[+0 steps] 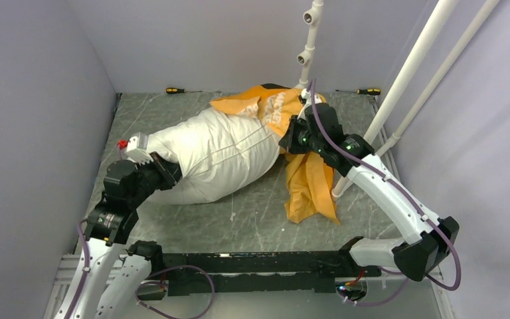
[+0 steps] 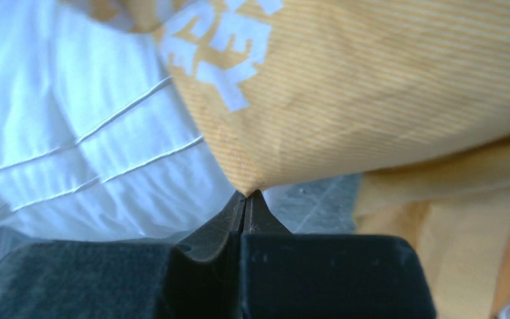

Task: Put the pillow into the pillowcase
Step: Stuff the pillow into the pillowcase.

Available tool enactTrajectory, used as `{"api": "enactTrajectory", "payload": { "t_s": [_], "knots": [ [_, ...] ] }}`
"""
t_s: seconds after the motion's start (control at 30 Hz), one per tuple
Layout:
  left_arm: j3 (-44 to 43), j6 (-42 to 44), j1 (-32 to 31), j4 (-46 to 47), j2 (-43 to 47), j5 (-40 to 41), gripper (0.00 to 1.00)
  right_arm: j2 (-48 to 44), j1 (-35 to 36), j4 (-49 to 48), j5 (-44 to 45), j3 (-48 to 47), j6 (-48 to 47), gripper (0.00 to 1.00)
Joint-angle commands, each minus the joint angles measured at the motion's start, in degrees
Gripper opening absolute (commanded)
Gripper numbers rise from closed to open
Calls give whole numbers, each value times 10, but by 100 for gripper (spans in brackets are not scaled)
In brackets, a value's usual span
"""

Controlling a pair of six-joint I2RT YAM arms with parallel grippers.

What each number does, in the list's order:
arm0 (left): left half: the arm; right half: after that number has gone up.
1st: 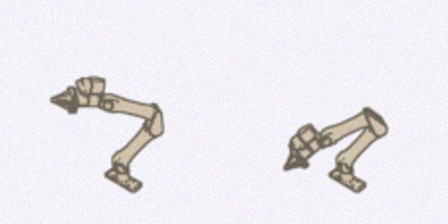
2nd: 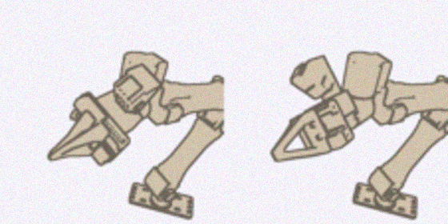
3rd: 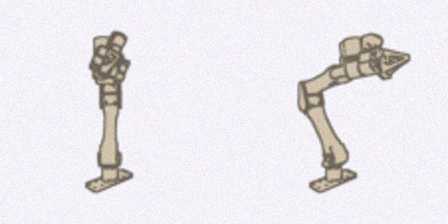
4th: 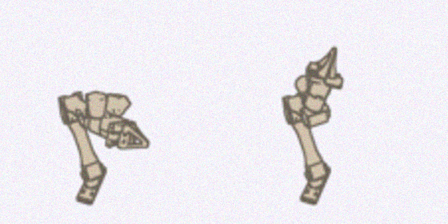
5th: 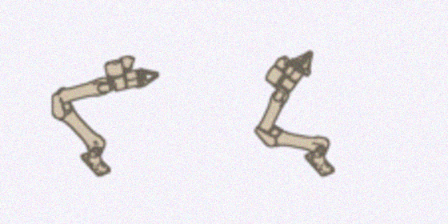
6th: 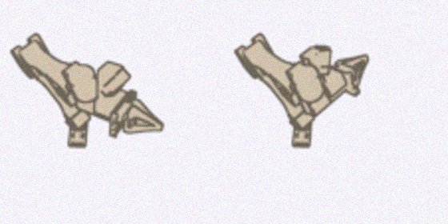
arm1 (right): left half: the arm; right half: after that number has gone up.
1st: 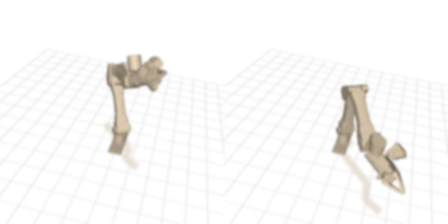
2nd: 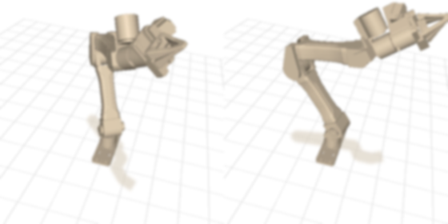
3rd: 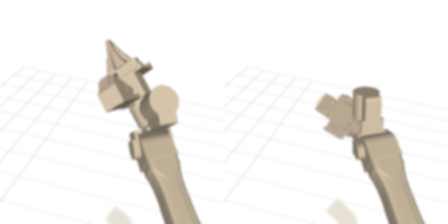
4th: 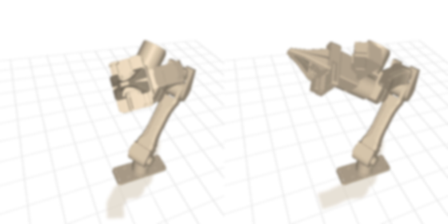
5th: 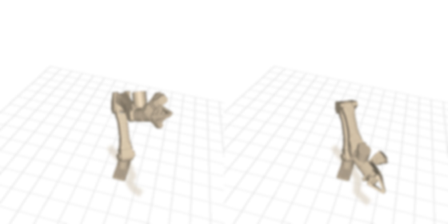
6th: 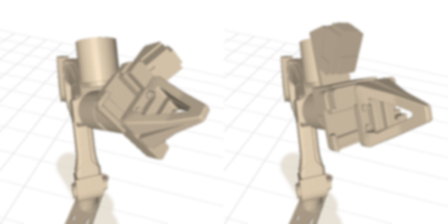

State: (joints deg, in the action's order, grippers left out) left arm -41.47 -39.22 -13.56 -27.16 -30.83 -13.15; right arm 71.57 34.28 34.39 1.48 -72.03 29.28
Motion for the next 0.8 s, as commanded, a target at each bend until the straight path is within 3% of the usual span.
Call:
{"api": "enactTrajectory", "payload": {
  "t_s": [0.0,0.27,0.37,0.5,0.53,0.67,0.73,0.77],
  "knots": [
    [-96,69,-6,29,-16,-67,0,-12,3,-39,-119,-114,-19,0],
    [-210,54,-6,68,-65,-78,0,58,0,-83,-345,-193,-8,0],
    [-233,59,-6,31,-97,-65,0,66,-2,-95,-332,-181,7,0],
    [-226,75,-6,-51,-116,56,0,72,-18,-96,-306,-144,29,0],
    [-226,82,-6,-75,-118,95,8,71,-22,-97,-296,-134,35,0],
    [-273,176,-6,-136,-131,164,69,86,-51,-110,-302,-115,61,0],
    [-319,209,-6,-156,-149,154,79,102,-60,-122,-320,-124,74,0],
    [-355,222,-6,-165,-161,128,93,110,-62,-128,-329,-132,78,0]
  ]
}}
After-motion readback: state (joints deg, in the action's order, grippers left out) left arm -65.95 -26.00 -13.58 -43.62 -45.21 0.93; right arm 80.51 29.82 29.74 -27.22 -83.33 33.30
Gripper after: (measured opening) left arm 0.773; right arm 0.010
